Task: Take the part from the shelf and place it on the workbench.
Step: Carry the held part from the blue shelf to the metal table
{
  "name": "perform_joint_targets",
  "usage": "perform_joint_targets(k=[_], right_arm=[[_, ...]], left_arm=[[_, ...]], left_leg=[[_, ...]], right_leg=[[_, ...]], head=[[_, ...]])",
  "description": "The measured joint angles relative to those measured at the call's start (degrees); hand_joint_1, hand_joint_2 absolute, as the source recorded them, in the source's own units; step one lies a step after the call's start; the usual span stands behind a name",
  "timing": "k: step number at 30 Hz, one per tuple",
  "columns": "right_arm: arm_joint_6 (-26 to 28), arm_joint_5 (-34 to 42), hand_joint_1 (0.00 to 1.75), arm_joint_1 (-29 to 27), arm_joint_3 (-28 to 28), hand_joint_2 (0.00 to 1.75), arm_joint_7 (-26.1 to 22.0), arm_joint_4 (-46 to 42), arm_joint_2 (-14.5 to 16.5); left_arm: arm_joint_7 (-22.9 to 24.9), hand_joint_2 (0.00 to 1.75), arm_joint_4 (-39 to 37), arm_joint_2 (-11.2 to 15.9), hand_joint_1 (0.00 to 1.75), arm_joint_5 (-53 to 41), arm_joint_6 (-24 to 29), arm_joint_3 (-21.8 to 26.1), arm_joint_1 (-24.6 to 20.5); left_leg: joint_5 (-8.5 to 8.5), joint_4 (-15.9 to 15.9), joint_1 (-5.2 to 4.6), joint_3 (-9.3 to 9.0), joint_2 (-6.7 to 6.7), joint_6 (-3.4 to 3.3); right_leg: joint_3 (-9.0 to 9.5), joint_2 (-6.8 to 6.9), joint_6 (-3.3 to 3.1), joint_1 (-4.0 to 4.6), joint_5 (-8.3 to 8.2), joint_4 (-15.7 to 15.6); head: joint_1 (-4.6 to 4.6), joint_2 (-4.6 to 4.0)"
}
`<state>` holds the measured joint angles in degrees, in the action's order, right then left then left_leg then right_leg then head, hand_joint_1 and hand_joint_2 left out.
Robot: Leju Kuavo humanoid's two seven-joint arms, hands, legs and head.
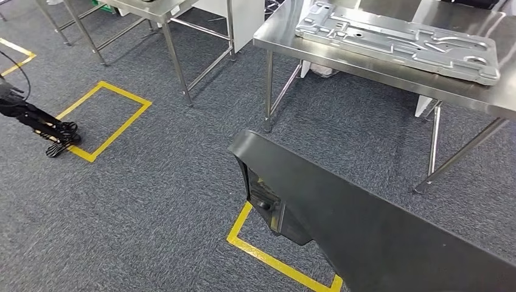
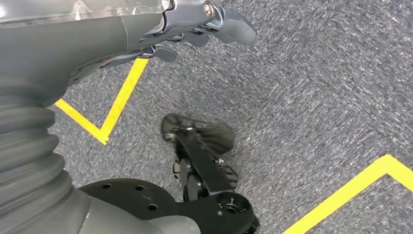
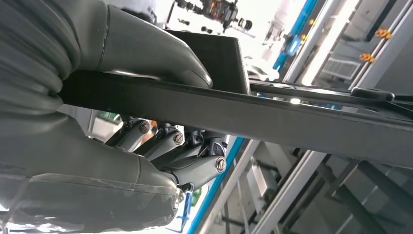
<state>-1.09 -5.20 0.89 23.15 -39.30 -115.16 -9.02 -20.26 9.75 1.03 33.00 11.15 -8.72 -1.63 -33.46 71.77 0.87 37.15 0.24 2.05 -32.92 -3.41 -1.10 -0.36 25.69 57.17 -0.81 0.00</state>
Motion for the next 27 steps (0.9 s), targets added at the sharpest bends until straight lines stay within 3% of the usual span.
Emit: perform_joint_targets(k=[2,3,5,7,9,11,13,14,15,18,20,22,24,26,27], right_arm=[[0.0,0.6,1.75,0.8,0.0,1.75,0.0,0.0,-0.3],[-0.1,0.9,1.75,1.2,0.0,1.75,0.0,0.0,-0.4],[-0.4,1.5,1.75,2.0,0.0,1.75,0.0,0.1,-0.7],[-0.8,2.1,1.75,2.6,0.0,1.75,0.0,0.3,-1.0],[-1.0,2.6,1.75,3.5,0.0,1.75,0.0,0.6,-1.3],[-1.1,2.9,1.75,4.3,0.0,1.75,0.0,1.0,-1.4],[-1.3,3.2,1.75,4.6,0.0,1.75,0.0,1.6,-1.5],[-1.5,3.2,1.75,4.6,0.0,1.75,0.0,1.8,-1.5],[-1.7,3.3,1.75,4.7,0.1,1.75,0.0,2.0,-1.5],[-2.1,3.4,1.75,5.2,0.1,1.75,0.0,2.5,-1.7],[-2.3,3.6,1.75,5.6,0.1,1.75,0.0,2.8,-1.7],[-2.7,4.0,1.75,5.8,0.1,1.75,0.0,3.1,-1.8],[-2.8,4.1,1.75,6.0,0.1,1.75,0.0,3.3,-1.8],[-2.6,4.2,1.75,6.2,0.1,1.75,0.0,3.5,-1.8],[-2.4,4.2,1.75,6.2,0.1,1.75,0.0,3.6,-1.8]], left_arm=[[0.3,1.75,0.0,0.1,0.0,0.0,-0.2,0.0,0.1],[0.4,1.75,0.0,0.2,0.0,0.0,-0.3,0.0,0.1],[0.6,1.75,0.0,0.3,0.0,0.0,-0.5,0.0,-0.1],[0.7,1.75,0.0,0.3,0.0,0.0,-0.7,-0.1,-0.3],[0.8,1.75,0.0,0.2,0.0,0.0,-0.8,-0.2,-0.4],[0.9,1.75,0.0,0.3,0.0,0.0,-0.9,-0.3,-0.3],[1.1,1.75,0.0,0.3,0.0,0.0,-1.0,-0.4,-0.1],[1.2,1.75,0.0,0.3,0.0,0.0,-1.0,-0.4,-0.1],[1.3,1.75,0.0,0.3,0.0,0.0,-1.0,-0.4,-0.1],[1.4,1.75,0.0,0.2,0.0,0.0,-1.0,-0.4,-0.1],[1.3,1.75,0.0,0.2,0.0,0.1,-0.9,-0.4,-0.2],[1.2,1.75,0.0,0.2,0.0,0.1,-0.9,-0.4,-0.3],[1.0,1.75,0.0,0.2,0.0,0.0,-1.0,-0.4,-0.3],[0.7,1.75,0.0,0.1,0.0,-0.1,-1.1,-0.5,-0.2],[0.6,1.75,0.0,0.1,0.0,-0.3,-1.3,-0.6,-0.1]], left_leg=[[4.38,-7.9,0.09,-3.12,-1.92,-0.39],[5.61,-11.1,0.17,-4.39,-3.07,-0.6],[5.84,-13.6,0.1,-5.25,-4.29,-1.05],[6.06,-14.0,0.11,-5.37,-3.19,-1.69],[6.38,-14.5,0.3,-5.63,-1.8,-2.49],[6.44,-14.7,0.21,-5.73,-0.41,-2.92],[6.3,-14.7,0.07,-5.74,1.02,-3.0],[6.19,-14.7,0.05,-5.78,1.75,-2.97],[6.07,-14.6,0.04,-5.87,2.42,-2.88],[5.54,-14.6,-0.15,-6.45,4.1,-2.3],[5.22,-14.6,-0.41,-6.79,5.11,-1.69],[4.96,-14.7,-0.42,-7.1,5.98,-1.04],[3.65,-13.2,-0.22,-6.77,4.31,-0.43],[0.19,-7.1,-0.05,-4.1,1.44,-0.1],[-1.62,-2.9,-0.03,-2.09,0.74,-0.04]], right_leg=[[0.02,-1.54,0.28,0.07,0.15,0.3],[-0.14,-2.21,0.54,0.09,0.2,0.5],[-0.65,-3.29,1.21,-0.02,0.11,0.7],[-1.0,-4.11,1.93,-0.25,-0.04,0.7],[-2.11,-2.0,2.45,-0.09,1.29,2.8],[-5.31,1.47,2.79,-0.04,4.55,9.2],[-8.74,2.74,3.07,-0.3,6.83,15.8],[-9.22,2.99,3.14,-0.4,6.5,16.7],[-8.48,3.28,3.15,-0.46,5.16,15.1],[-2.52,6.34,2.48,-0.07,0.3,3.6],[-1.07,7.25,1.83,0.43,-0.19,0.5],[-1.15,5.88,1.26,0.46,-0.3,0.4],[-0.96,4.7,0.63,0.12,-0.49,0.0],[-0.84,3.54,0.19,-0.05,-0.61,-0.1],[-0.85,2.9,0.08,0.01,-0.61,-0.1]], head=[[0.01,0.0],[0.0,0.0],[0.02,0.0],[0.05,-0.01],[-0.19,-0.01],[-0.48,0.0],[-0.54,0.0],[-0.56,0.0],[-0.56,0.0],[-0.53,-0.01],[-0.45,-0.01],[-0.43,0.0],[-0.32,-0.01],[-0.04,-0.02],[0.05,-0.01]])
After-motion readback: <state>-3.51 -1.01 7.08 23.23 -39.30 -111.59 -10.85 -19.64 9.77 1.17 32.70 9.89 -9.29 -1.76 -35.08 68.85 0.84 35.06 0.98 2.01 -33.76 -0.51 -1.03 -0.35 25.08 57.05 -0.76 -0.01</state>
